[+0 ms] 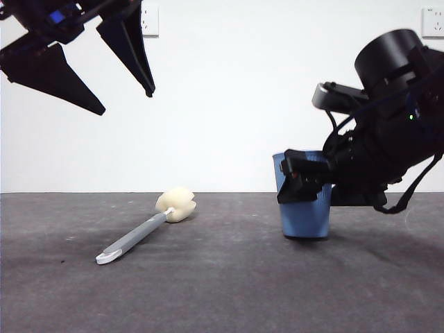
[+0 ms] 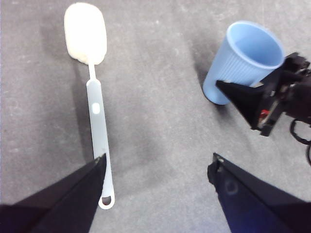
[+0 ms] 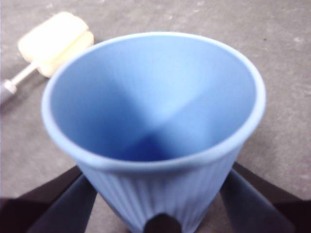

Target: Pick up the cup brush,pick up the cup,insert the brush into the cup,clean the cup,put the cup brush back,put the cup back to the fixed position on the table

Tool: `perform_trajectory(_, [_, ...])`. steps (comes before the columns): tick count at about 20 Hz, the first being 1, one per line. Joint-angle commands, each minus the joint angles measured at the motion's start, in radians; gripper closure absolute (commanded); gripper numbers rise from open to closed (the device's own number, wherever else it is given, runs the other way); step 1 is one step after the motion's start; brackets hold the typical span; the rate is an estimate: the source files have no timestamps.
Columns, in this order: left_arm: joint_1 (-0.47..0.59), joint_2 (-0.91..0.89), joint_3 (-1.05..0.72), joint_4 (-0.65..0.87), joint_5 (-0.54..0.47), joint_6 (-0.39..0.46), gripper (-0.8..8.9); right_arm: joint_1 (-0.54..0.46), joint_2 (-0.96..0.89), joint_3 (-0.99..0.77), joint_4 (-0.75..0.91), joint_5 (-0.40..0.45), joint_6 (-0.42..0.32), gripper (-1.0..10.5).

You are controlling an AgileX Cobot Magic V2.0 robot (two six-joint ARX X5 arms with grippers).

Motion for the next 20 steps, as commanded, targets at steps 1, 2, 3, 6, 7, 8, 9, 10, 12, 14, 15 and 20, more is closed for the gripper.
perform_trajectory(1, [-0.002, 0.003, -0.006, -0.013, -0.001, 0.016, 4.54, 0.0, 0.037, -0.007, 0.019, 0.0, -0.028, 9.6])
perform_trajectory(2, [-0.002, 0.003, -0.006, -0.017, -0.002, 0.018, 4.54, 0.0, 0.042, -0.007, 0.018, -0.001, -0.034, 9.6])
perform_trajectory(3, [-0.002, 0.003, -0.006, -0.018, -0.002, 0.021, 4.54, 0.0, 0.043, -0.007, 0.017, 0.0, -0.038, 9.1])
perform_trajectory(6, [-0.002, 0.003, -0.006, -0.017, -0.002, 0.024, 4.54, 0.004, 0.043, -0.007, 0.016, 0.0, -0.037, 6.4])
perform_trajectory(7, [-0.002, 0.003, -0.006, -0.018, -0.002, 0.024, 4.54, 0.004, 0.042, -0.007, 0.008, 0.0, -0.034, 5.7])
perform_trajectory(8, [-0.002, 0.003, -0.006, -0.018, -0.002, 0.024, 4.54, 0.004, 0.041, -0.007, -0.003, 0.0, -0.034, 5.2])
perform_trajectory(9, [-0.002, 0.003, -0.006, -0.017, -0.002, 0.024, 4.54, 0.004, 0.039, -0.007, -0.014, 0.001, -0.034, 4.8])
perform_trajectory(10, [-0.002, 0.003, -0.006, -0.017, -0.002, 0.024, 4.54, 0.003, 0.032, -0.007, -0.027, 0.003, -0.034, 4.2])
perform_trajectory(12, [-0.002, 0.003, -0.006, -0.017, -0.002, 0.024, 4.54, 0.003, 0.015, -0.007, -0.038, 0.004, -0.034, 3.7])
perform_trajectory(14, [-0.002, 0.003, -0.006, -0.019, -0.001, 0.024, 4.54, 0.003, -0.012, -0.007, -0.043, 0.004, -0.035, 3.7])
perform_trajectory(15, [-0.002, 0.003, -0.006, -0.024, -0.001, 0.024, 4.54, 0.003, -0.028, -0.007, -0.048, 0.004, -0.035, 3.7])
perform_trajectory(20, [-0.002, 0.003, -0.006, -0.047, 0.0, 0.04, 4.55, 0.006, -0.194, -0.007, -0.288, -0.001, -0.014, 3.7])
